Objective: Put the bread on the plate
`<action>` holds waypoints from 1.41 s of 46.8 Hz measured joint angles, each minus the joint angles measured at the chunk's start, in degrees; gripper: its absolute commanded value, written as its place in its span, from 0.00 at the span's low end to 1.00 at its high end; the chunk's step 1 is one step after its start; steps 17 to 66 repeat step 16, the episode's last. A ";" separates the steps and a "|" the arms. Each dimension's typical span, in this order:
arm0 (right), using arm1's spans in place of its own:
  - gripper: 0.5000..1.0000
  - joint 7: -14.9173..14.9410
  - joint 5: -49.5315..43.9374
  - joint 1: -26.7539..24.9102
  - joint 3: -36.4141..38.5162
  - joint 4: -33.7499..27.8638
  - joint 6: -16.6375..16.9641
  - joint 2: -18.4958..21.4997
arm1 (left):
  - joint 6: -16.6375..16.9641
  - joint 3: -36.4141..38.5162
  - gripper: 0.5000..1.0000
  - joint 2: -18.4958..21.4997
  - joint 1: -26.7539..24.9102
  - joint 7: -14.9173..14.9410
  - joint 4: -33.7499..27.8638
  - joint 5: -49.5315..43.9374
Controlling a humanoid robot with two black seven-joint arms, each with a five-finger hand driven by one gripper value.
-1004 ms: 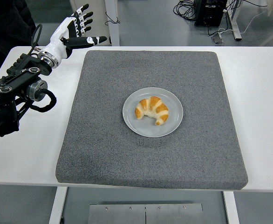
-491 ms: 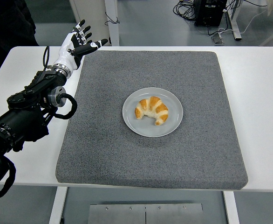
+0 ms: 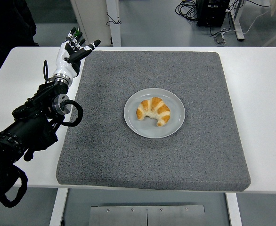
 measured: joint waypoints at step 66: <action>1.00 0.00 0.00 0.26 0.12 0.05 -0.12 0.00 | 0.00 -0.78 0.94 -0.53 0.29 -0.92 0.01 -0.53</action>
